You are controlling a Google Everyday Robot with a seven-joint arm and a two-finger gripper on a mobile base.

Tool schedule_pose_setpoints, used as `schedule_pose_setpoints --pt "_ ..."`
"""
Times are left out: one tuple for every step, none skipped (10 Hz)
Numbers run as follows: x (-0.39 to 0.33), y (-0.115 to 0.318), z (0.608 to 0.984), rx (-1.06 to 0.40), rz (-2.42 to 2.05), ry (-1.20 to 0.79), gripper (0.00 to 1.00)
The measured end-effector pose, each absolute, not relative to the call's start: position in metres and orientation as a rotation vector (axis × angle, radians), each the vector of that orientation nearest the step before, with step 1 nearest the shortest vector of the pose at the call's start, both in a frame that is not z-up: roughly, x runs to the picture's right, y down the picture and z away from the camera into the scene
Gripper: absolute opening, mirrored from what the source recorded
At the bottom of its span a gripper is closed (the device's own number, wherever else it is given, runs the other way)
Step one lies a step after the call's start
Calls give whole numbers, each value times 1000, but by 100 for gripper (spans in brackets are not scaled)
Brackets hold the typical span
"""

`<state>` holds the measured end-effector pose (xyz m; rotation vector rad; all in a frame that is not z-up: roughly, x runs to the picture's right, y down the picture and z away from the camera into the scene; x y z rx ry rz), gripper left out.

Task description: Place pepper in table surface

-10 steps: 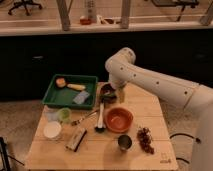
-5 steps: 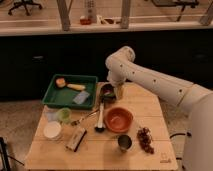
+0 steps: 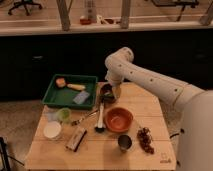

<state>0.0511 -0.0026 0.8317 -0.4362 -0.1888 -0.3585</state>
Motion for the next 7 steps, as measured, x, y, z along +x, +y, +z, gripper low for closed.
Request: schedule_pose_setpoints --pt "51 -4 835 -433 -356 -193 80" --pt "50 -5 838 -432 -355 -197 80" --pt "47 -7 840 -431 -356 -201 80" --pt "45 -9 844 -429 -357 -206 80" --pt "45 -11 846 -429 -357 -206 79" --pt "45 -12 850 -432 -357 -208 73" --pt "46 -14 853 -435 -357 -210 68"
